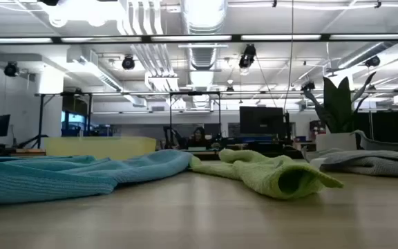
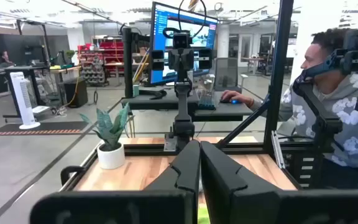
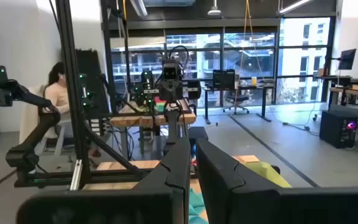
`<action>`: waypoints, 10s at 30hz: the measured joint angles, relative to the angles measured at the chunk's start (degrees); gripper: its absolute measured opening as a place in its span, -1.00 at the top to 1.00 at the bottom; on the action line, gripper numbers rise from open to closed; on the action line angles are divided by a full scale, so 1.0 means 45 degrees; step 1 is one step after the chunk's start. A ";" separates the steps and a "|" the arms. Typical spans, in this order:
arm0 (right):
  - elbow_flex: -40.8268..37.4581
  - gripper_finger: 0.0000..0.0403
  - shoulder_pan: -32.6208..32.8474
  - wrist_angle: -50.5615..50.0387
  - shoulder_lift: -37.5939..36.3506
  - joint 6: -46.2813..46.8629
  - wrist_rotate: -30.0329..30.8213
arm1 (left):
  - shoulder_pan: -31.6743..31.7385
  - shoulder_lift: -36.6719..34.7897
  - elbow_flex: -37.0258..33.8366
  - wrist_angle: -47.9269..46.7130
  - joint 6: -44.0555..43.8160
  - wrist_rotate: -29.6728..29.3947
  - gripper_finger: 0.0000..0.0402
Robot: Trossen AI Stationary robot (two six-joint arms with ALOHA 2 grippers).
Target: Roll microfiber towels into tight, uniform cylinder then place into a basket
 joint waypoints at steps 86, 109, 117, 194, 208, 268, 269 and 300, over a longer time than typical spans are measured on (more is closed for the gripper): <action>0.0002 0.89 -0.0001 -0.0004 0.0000 -0.0004 0.0000 | -0.0002 -0.0029 0.0000 0.2004 0.0340 0.0002 1.00; -0.1581 0.89 -0.0001 0.0631 0.1576 0.0393 0.0000 | 0.0015 0.3744 -0.5177 1.2971 0.2995 -0.2462 1.00; -0.3107 0.89 -0.0001 0.5017 0.4787 0.0339 0.0330 | 0.0088 0.6429 -0.6610 1.7094 0.1676 -0.2996 1.00; -0.1827 0.89 0.0422 0.1681 0.8938 0.2751 0.2681 | -0.5978 1.2805 -0.1430 0.6475 -0.0973 -0.2876 0.08; -0.2212 0.89 0.0451 0.3036 0.8695 0.3463 0.2663 | -0.8885 1.5487 0.1195 0.2102 -0.3667 -0.4002 0.08; -0.2943 0.89 0.1646 0.3726 0.8864 0.4688 0.2683 | -0.8913 1.8612 0.4580 -0.1064 -0.8956 -0.2399 0.08; -0.2943 0.89 0.1646 0.3726 0.8864 0.4688 0.2683 | -0.8913 1.8612 0.4580 -0.1064 -0.8956 -0.2404 0.08; -0.2941 0.89 0.1646 0.5604 1.1758 0.3728 0.2366 | -0.8620 1.8296 0.4696 -0.1769 -0.7952 -0.3089 0.08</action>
